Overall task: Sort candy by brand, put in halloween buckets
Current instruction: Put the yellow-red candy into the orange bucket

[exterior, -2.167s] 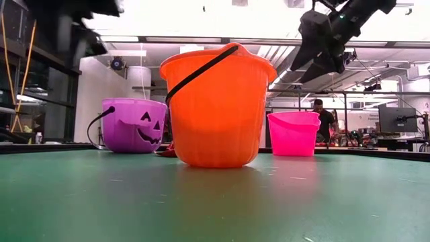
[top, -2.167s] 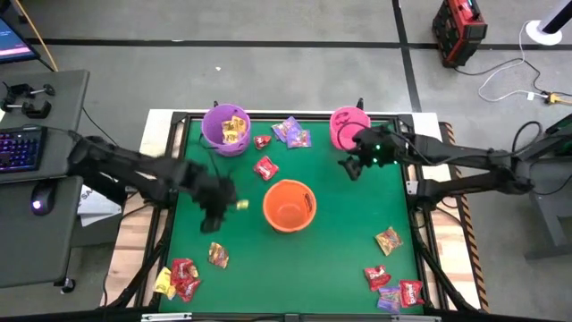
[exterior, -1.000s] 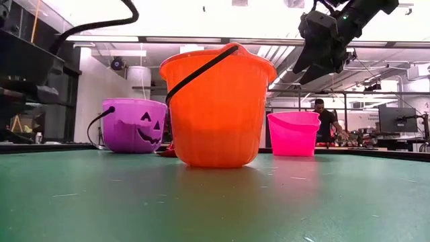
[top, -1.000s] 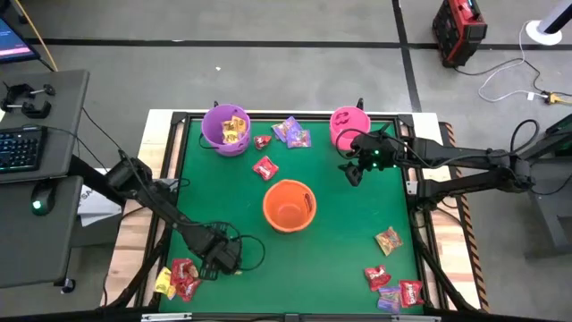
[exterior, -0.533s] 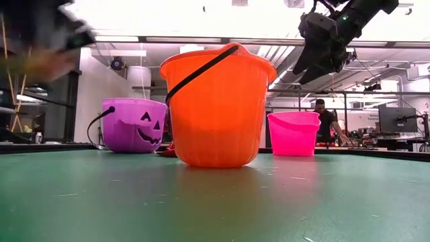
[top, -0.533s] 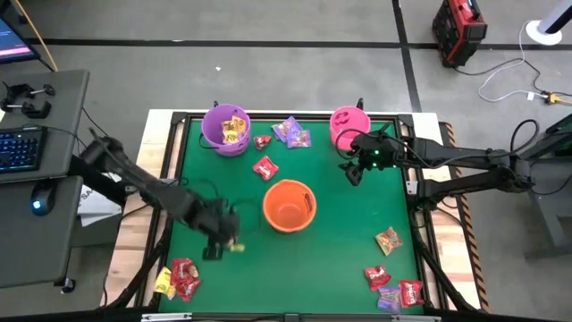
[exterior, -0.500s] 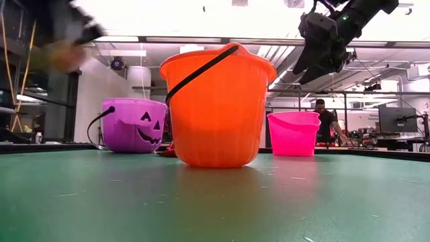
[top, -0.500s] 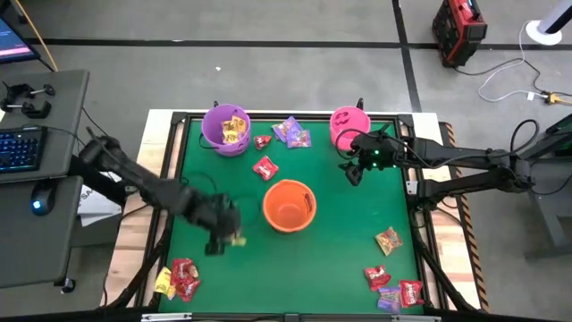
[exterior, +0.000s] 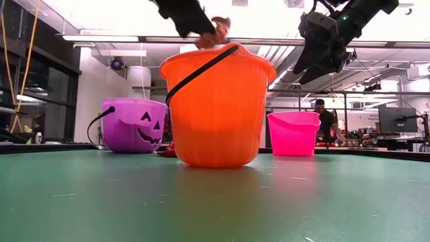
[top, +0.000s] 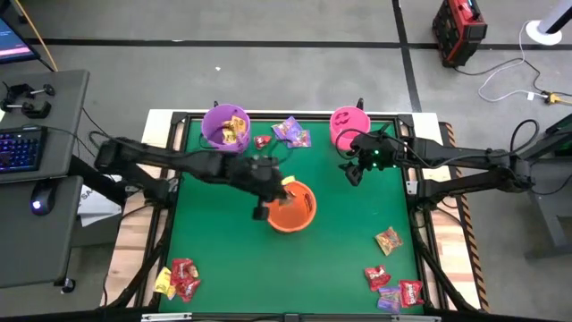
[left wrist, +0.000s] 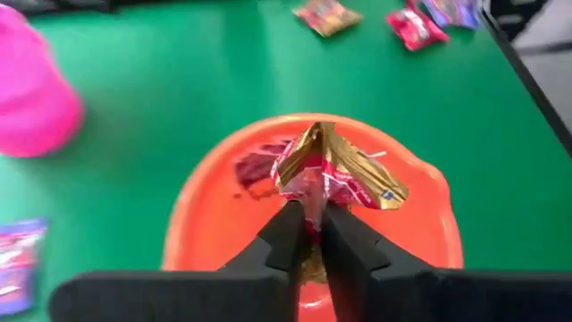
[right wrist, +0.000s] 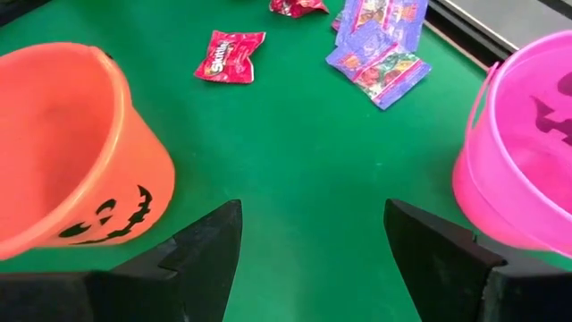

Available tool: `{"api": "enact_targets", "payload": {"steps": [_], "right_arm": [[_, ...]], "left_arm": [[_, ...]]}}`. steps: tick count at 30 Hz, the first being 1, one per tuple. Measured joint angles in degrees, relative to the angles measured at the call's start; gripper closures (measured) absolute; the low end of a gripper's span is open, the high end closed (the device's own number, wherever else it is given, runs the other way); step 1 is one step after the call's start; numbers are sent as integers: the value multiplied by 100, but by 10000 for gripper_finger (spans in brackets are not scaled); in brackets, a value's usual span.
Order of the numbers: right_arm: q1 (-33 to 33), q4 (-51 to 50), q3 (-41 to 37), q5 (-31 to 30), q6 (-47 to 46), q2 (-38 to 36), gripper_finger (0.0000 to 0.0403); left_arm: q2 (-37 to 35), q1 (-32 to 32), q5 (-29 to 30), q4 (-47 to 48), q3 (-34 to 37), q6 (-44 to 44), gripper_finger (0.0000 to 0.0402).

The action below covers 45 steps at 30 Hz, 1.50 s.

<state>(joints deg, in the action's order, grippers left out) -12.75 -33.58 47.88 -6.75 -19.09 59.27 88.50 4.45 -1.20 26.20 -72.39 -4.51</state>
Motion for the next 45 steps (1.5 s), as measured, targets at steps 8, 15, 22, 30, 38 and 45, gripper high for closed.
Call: {"api": "enact_targets", "payload": {"steps": [8, 15, 22, 30, 38, 45], "right_arm": [[0, -1, 0, 97, 135, 0, 137], [0, -403, 4, 903, 171, 0, 137], [584, -2980, 4, 2371, -1487, 4, 137], [2289, -2712, -670, 2580, -4761, 57, 137], [3356, -2189, -1348, 3103, -6571, 786, 137], [3506, -1903, -1349, 2957, -6835, 1731, 137]], "left_arm": [[803, -13, -326, 978, -900, 112, 265], [622, -189, -211, 2350, -1506, 697, 202], [-778, -488, 1171, 1409, -763, 1051, 201], [-2327, -965, 1141, -588, 1079, 1743, 204], [-2968, -769, 881, -942, 1735, 1549, 204], [-2995, -735, 849, -929, 1730, 1230, 204]]}}
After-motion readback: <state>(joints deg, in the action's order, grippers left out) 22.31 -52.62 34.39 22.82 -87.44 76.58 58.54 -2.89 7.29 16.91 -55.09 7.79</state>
